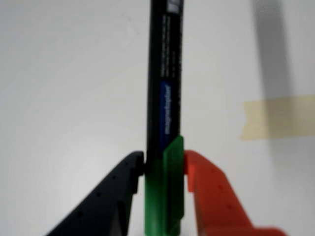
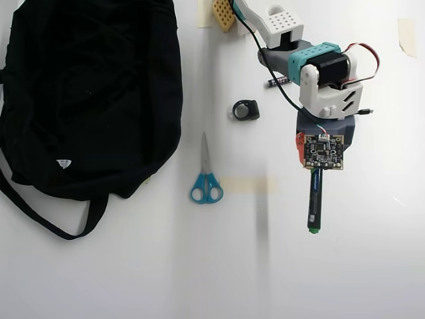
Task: Put the green marker into the black bag
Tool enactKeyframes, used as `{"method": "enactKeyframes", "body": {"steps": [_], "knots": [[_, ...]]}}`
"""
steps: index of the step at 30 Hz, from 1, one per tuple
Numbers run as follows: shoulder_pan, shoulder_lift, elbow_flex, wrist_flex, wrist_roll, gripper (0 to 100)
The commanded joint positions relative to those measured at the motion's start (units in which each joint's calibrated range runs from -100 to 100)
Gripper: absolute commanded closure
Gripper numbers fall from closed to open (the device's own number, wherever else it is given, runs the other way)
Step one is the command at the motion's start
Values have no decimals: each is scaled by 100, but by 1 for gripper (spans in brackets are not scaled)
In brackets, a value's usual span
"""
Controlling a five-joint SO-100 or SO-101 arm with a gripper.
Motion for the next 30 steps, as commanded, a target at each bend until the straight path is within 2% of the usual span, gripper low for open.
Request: {"method": "enactKeyframes", "body": {"steps": [1,7,30], "knots": [[89,-538,-110,51,226,98],[208,-820,330,77,399,98],[590,-3990,4634,77,672,98]]}}
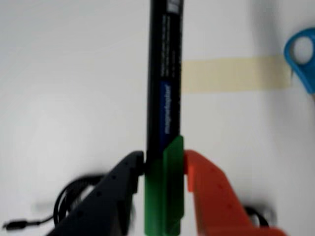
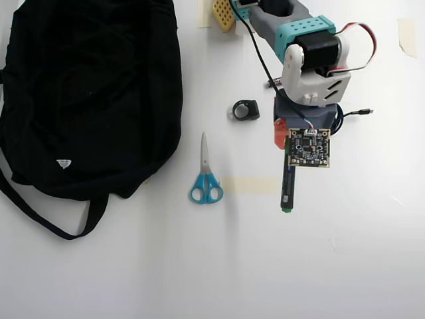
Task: Put the green marker into the black bag
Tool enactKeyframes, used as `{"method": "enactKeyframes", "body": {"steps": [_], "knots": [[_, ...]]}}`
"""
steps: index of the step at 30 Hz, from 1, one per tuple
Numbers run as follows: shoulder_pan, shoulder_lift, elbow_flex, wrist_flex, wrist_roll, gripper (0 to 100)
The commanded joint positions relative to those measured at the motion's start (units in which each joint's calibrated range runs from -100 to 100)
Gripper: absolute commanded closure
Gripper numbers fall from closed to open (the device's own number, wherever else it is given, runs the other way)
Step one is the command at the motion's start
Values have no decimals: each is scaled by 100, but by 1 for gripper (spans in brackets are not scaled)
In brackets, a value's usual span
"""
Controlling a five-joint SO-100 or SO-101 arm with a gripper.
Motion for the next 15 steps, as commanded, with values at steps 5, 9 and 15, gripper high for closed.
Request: {"method": "enactKeyframes", "body": {"steps": [5,9,15], "knots": [[247,-1275,984,51,142,98],[419,-1707,1424,51,262,98],[621,-2213,1855,51,472,98]]}}
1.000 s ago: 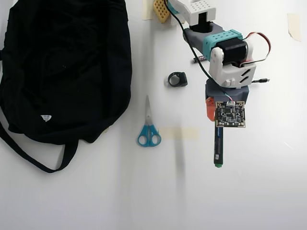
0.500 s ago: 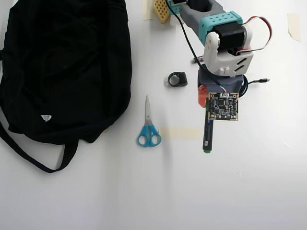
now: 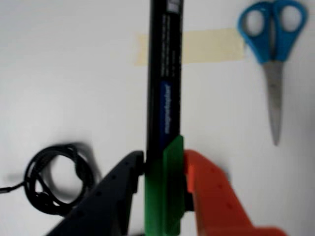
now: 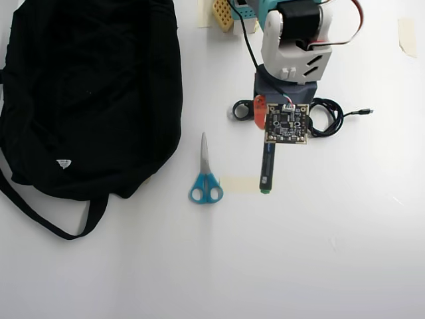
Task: Put the green marker into the black bag
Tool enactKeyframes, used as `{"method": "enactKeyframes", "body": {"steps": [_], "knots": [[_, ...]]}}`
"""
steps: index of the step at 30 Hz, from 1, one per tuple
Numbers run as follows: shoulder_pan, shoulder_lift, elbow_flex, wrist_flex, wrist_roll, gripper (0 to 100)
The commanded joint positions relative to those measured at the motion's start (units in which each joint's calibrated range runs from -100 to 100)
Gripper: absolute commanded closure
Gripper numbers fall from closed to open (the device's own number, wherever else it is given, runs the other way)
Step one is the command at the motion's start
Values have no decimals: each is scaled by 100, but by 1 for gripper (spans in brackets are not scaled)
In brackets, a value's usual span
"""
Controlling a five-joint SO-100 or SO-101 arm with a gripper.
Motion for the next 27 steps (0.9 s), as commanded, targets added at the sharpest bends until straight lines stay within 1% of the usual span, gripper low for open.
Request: {"method": "enactKeyframes", "body": {"steps": [1,9,13,27], "knots": [[174,-644,148,51,177,98],[668,-1067,606,51,439,98],[989,-1158,804,51,455,98],[2178,-1167,723,34,806,98]]}}
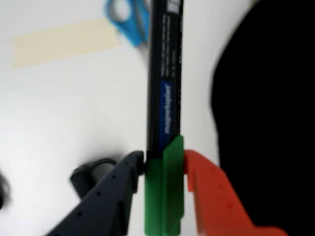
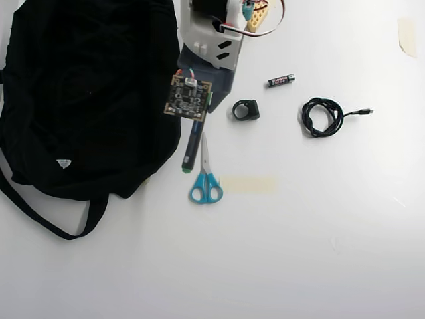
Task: Put the green marker into the black bag
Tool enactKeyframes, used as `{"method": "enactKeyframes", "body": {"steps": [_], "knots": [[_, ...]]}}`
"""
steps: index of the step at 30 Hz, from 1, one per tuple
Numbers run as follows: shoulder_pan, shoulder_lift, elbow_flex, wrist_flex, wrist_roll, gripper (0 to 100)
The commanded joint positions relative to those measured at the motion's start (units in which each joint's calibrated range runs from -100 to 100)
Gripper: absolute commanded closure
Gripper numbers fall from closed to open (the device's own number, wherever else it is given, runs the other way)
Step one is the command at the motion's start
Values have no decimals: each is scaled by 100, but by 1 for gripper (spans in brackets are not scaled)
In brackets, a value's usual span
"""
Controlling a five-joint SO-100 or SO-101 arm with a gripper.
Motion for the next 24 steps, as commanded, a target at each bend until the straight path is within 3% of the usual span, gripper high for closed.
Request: {"method": "enactKeyframes", "body": {"steps": [1,15,24], "knots": [[395,-353,-126,34,73,98],[1920,-743,-117,-9,68,98],[3035,-627,243,-595,-409,98]]}}
